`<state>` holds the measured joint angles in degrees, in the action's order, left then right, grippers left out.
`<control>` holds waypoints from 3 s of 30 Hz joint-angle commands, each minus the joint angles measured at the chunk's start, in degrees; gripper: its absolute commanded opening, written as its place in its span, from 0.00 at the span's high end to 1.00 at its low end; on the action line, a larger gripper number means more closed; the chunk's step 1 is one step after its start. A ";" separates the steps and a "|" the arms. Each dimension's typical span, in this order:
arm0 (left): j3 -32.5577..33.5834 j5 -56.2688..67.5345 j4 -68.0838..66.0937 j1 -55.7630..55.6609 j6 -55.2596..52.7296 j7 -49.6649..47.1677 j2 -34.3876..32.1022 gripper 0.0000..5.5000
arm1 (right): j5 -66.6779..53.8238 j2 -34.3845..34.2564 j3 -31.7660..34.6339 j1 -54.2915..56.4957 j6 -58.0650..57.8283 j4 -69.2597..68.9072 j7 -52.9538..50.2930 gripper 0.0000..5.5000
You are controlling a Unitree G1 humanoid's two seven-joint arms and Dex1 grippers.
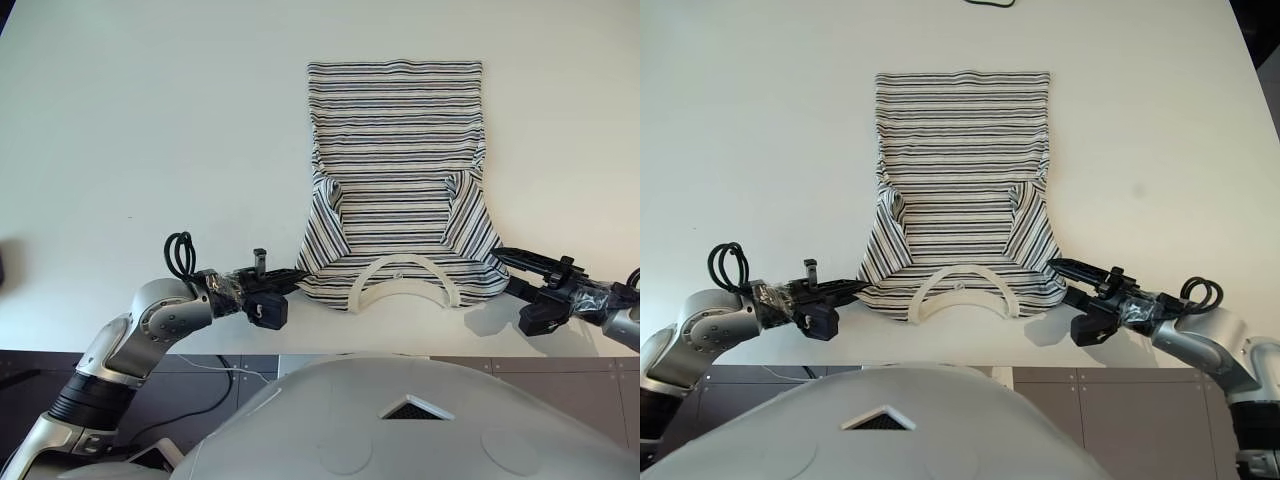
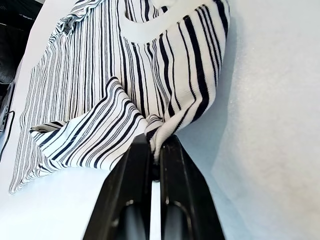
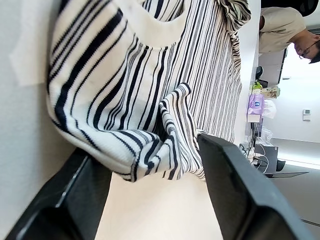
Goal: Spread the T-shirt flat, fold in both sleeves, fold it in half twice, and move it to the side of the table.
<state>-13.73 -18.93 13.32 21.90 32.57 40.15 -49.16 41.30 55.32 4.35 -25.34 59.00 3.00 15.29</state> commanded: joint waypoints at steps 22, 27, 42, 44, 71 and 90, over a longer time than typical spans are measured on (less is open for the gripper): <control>3.76 21.48 9.51 -0.03 -14.74 13.56 -7.35 0.98 | -27.70 13.88 -4.19 -3.19 -15.12 -9.17 22.58 0.98; 12.40 36.30 16.75 5.41 -24.76 21.85 -14.94 0.98 | -47.86 21.44 4.90 -11.90 -28.66 -20.56 37.55 0.98; 21.95 65.77 19.07 -14.20 -59.33 20.57 -15.71 0.98 | -78.05 21.96 12.25 11.21 -72.95 -29.85 58.87 0.98; 15.20 61.88 13.51 -22.48 -61.73 20.78 -13.21 0.98 | -74.88 17.66 3.14 21.89 -75.19 -24.26 58.75 0.98; 2.83 29.39 -67.75 -62.74 -43.33 14.13 23.28 0.80 | -40.22 -23.14 -17.20 74.16 -60.10 62.86 45.51 0.75; 16.83 29.13 -77.94 -67.90 -51.98 -3.55 27.77 0.59 | -41.40 -26.09 -7.20 68.49 -56.75 54.86 32.61 0.25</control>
<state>4.48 12.83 -65.79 -45.75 -20.84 37.73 -21.78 -0.38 29.31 -2.87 44.49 -1.25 61.71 48.36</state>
